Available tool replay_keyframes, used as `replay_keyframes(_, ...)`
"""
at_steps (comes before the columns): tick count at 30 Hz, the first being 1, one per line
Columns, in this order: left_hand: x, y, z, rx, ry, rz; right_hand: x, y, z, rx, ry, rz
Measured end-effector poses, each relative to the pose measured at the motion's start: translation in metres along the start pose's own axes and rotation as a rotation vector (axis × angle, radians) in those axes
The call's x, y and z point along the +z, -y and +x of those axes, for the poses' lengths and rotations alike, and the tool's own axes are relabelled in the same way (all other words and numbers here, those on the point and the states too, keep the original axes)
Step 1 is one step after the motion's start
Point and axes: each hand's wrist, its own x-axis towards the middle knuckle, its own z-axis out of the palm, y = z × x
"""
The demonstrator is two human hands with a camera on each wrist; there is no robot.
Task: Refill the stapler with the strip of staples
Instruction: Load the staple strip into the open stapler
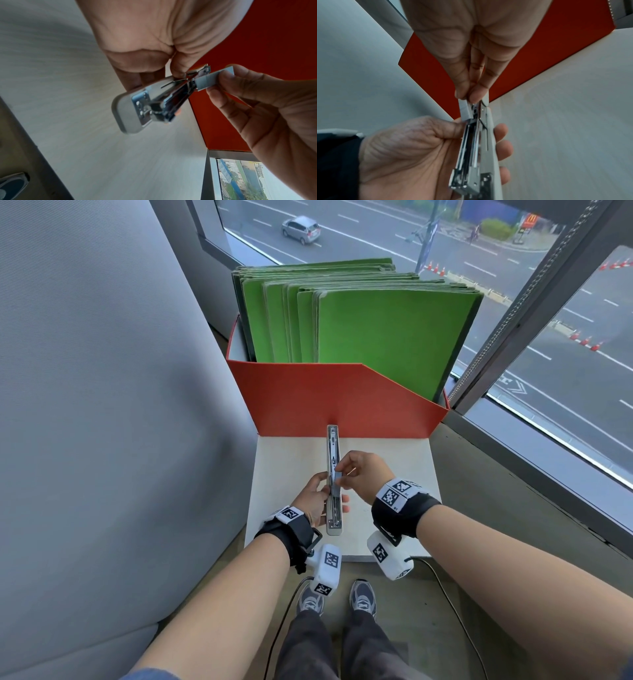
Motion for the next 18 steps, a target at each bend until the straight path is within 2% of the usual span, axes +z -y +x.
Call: replay_keyframes(18, -0.002, 0.004, 0.008, -0.026, -0.041, 0.008, 0.010, -0.004, -0.003, -0.012, 0.032, -0.168)
